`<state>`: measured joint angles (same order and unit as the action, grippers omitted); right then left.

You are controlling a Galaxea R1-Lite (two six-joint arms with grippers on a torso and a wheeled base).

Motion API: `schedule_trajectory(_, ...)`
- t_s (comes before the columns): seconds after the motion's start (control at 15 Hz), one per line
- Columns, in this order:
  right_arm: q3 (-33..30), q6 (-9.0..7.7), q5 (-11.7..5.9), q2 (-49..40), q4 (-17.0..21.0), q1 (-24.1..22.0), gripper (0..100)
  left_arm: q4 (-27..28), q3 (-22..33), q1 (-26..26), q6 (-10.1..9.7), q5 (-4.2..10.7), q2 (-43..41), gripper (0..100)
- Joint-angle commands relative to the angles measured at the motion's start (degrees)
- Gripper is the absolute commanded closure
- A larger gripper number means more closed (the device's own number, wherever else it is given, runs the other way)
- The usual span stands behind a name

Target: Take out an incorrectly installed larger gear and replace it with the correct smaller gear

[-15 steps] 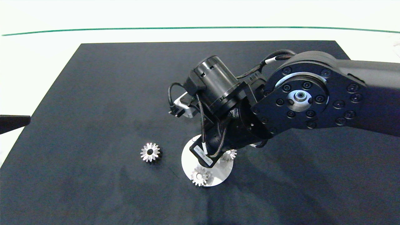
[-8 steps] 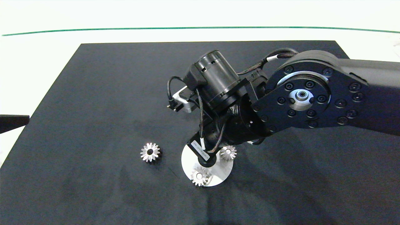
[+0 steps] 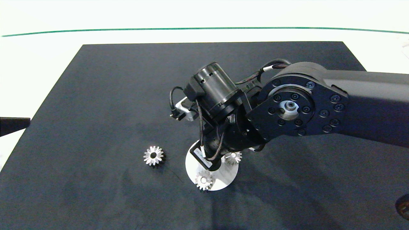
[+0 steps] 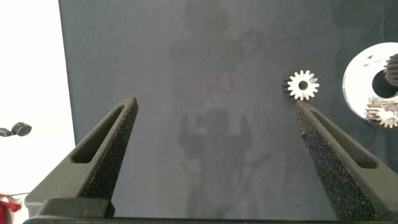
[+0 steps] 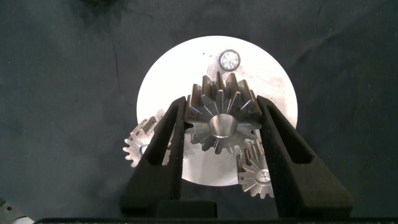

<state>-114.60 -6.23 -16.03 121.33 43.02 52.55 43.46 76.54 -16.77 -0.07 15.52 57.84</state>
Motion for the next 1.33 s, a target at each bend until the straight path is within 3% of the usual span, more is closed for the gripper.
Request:
schedule_trajectory(0.07,0.0,-0.01,-0.14,0.2,0.2,0.0,78,0.3,0.0,0.0,-0.01,0.13,0.0,0)
schedule_trajectory(0.2,0.0,-0.01,-0.14,0.2,0.0,0.0,78,0.2,0.0,0.1,-0.01,0.13,0.0,0)
schedule_trajectory(0.33,0.0,-0.01,-0.14,0.1,-3.4,-0.2,78,0.2,0.0,0.1,-0.01,0.21,0.0,0)
schedule_trajectory(1.33,0.0,-0.01,-0.4,1.3,-4.8,-1.2,78,0.3,0.0,-0.3,0.07,0.3,0.0,0)
